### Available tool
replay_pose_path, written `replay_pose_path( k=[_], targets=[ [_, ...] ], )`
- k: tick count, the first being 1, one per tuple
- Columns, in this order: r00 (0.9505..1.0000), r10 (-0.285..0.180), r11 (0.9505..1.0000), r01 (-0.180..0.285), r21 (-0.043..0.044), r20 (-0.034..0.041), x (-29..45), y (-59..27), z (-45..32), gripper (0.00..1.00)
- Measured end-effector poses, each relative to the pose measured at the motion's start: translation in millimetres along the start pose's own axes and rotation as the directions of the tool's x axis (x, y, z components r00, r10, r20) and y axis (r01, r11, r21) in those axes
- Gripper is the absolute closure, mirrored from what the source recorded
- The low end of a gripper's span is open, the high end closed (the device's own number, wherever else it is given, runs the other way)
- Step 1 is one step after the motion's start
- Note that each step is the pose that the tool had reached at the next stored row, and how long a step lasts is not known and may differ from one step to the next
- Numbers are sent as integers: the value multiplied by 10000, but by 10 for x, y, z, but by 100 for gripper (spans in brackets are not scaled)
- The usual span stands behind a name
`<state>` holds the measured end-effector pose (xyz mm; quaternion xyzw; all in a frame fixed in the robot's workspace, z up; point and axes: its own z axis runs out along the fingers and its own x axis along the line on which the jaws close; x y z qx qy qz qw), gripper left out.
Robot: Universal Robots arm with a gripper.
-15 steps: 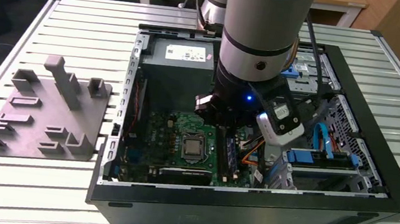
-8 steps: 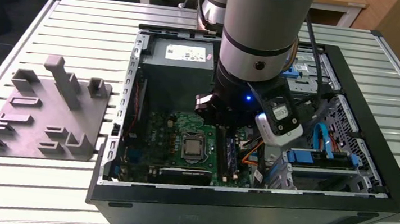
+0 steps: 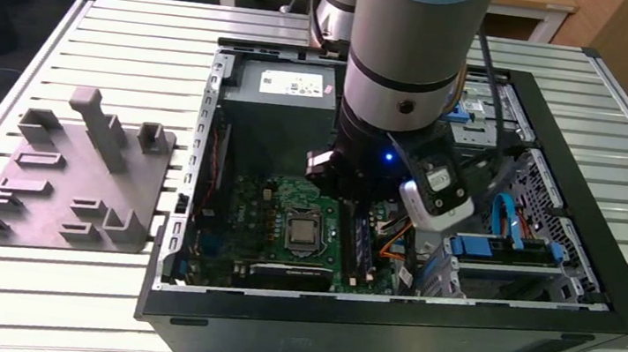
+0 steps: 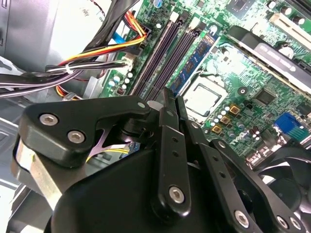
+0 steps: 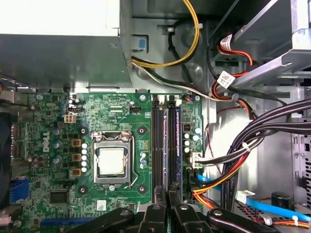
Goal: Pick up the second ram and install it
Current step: 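Insert the second ram into the second slot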
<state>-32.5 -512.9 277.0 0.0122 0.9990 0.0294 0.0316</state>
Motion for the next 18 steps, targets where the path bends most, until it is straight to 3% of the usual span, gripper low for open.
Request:
replay_pose_path(
  k=[18],
  targets=[
    [10000,0,10000,0,2,-1,6,-6,96,86]
  ],
)
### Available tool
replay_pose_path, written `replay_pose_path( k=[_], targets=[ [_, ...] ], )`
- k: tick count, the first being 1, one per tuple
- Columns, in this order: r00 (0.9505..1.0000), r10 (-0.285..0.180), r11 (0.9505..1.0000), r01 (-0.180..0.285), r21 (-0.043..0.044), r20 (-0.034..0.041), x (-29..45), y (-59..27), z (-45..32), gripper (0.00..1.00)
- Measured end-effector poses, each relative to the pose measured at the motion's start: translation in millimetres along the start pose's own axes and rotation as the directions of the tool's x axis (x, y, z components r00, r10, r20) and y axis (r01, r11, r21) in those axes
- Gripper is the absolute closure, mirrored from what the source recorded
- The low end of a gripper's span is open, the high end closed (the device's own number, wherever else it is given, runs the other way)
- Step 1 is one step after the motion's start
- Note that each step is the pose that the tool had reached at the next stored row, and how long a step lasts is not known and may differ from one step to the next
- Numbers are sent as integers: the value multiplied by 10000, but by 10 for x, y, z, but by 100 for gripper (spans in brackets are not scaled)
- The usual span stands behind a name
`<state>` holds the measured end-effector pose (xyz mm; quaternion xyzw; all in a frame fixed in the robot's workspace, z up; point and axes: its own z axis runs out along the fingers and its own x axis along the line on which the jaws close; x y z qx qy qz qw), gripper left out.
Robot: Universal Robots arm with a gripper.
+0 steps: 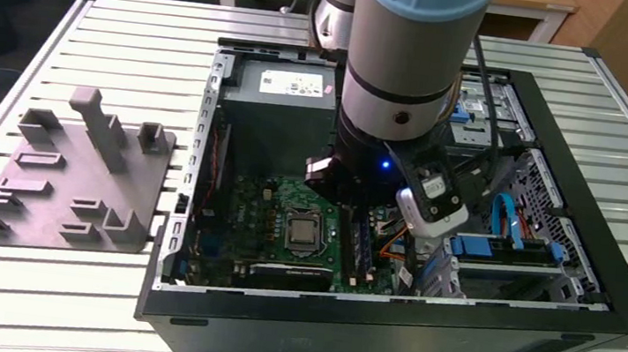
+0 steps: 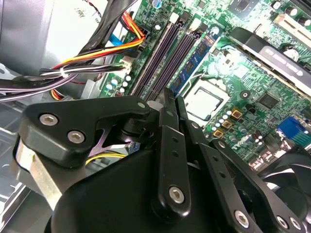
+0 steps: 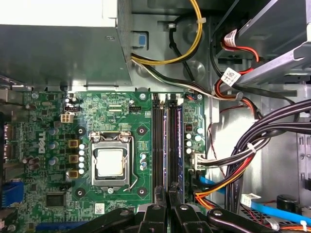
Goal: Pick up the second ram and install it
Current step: 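Insert the second ram into the second slot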
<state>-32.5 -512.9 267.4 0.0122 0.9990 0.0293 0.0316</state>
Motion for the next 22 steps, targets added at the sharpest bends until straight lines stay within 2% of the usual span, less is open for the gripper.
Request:
replay_pose_path(
  k=[22],
  targets=[
    [10000,0,10000,0,0,0,5,-5,88,86]
  ],
)
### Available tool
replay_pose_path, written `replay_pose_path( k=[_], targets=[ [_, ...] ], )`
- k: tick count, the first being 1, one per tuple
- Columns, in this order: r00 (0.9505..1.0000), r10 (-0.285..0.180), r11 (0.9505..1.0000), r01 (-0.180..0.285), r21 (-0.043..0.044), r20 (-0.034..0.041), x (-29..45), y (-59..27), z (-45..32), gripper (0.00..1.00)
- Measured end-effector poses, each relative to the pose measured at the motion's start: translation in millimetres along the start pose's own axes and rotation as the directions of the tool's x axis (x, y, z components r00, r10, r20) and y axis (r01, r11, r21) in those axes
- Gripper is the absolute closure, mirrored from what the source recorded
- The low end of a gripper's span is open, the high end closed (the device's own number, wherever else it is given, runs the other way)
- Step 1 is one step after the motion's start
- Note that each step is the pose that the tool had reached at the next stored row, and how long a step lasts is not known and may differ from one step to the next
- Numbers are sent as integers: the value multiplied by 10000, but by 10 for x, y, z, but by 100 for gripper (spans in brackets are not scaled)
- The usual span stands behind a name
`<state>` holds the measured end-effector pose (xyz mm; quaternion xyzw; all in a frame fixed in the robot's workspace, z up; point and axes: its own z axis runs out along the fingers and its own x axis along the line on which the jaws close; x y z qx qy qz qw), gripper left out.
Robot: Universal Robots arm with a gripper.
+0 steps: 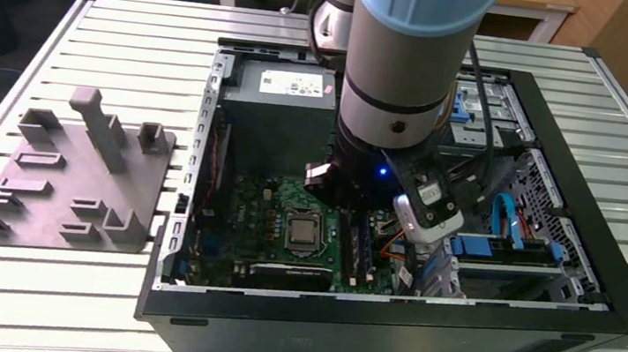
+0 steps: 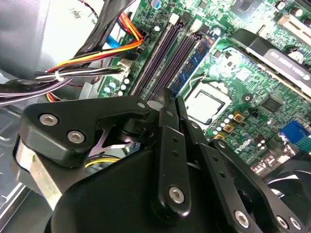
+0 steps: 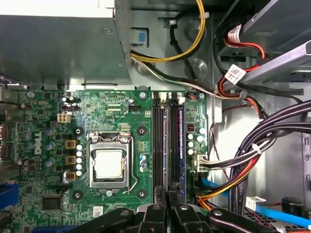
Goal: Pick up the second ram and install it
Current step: 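Insert the second ram into the second slot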
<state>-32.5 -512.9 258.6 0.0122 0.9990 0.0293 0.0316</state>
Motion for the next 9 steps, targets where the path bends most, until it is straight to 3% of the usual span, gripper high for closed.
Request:
replay_pose_path(
  k=[9],
  targets=[
    [10000,0,10000,0,1,0,2,-2,37,86]
  ],
)
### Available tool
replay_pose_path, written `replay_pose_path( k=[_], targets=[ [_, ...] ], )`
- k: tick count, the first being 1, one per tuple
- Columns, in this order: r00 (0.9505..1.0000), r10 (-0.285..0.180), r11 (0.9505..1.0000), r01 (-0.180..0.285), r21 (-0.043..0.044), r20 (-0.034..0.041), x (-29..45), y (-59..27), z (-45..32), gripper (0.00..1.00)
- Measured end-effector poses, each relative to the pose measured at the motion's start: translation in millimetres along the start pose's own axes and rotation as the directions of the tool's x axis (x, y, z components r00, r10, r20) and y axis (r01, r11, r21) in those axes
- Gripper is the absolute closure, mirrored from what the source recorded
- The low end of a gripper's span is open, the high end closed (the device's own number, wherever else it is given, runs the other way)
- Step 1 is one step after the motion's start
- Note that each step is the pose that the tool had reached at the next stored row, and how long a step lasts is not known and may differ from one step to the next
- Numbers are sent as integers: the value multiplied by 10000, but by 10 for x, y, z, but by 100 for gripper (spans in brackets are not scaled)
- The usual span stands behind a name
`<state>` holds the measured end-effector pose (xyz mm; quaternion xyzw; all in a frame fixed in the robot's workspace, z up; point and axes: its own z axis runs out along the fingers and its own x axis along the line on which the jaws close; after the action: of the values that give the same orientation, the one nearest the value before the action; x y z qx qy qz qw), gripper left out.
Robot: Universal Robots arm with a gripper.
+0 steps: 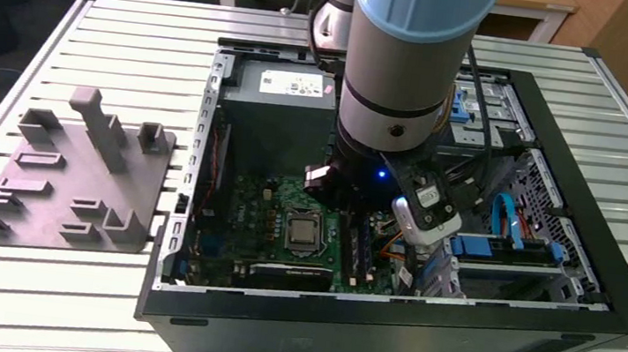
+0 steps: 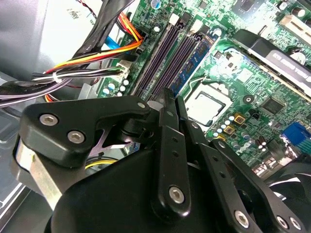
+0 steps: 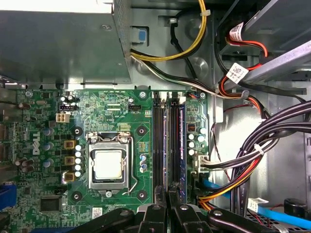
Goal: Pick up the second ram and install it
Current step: 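Insert the second ram into the second slot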
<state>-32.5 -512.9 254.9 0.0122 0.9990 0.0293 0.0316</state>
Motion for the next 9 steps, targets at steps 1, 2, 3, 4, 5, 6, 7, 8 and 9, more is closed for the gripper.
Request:
replay_pose_path(
  k=[1,2,3,4,5,6,7,8,9],
  targets=[
    [10000,0,10000,0,-1,0,0,0,4,86],
    [10000,0,10000,0,-1,0,1,0,8,86],
    [10000,0,10000,0,0,0,1,-1,11,86],
    [10000,0,10000,0,0,0,1,-1,15,86],
    [10000,0,10000,0,0,0,1,-1,18,86],
    [10000,0,10000,0,-1,0,1,-1,22,86],
    [10000,0,10000,0,0,0,1,-2,25,86],
    [10000,0,10000,0,-1,0,2,-2,28,86],
    [10000,0,10000,0,0,0,2,-2,32,86]
  ],
)
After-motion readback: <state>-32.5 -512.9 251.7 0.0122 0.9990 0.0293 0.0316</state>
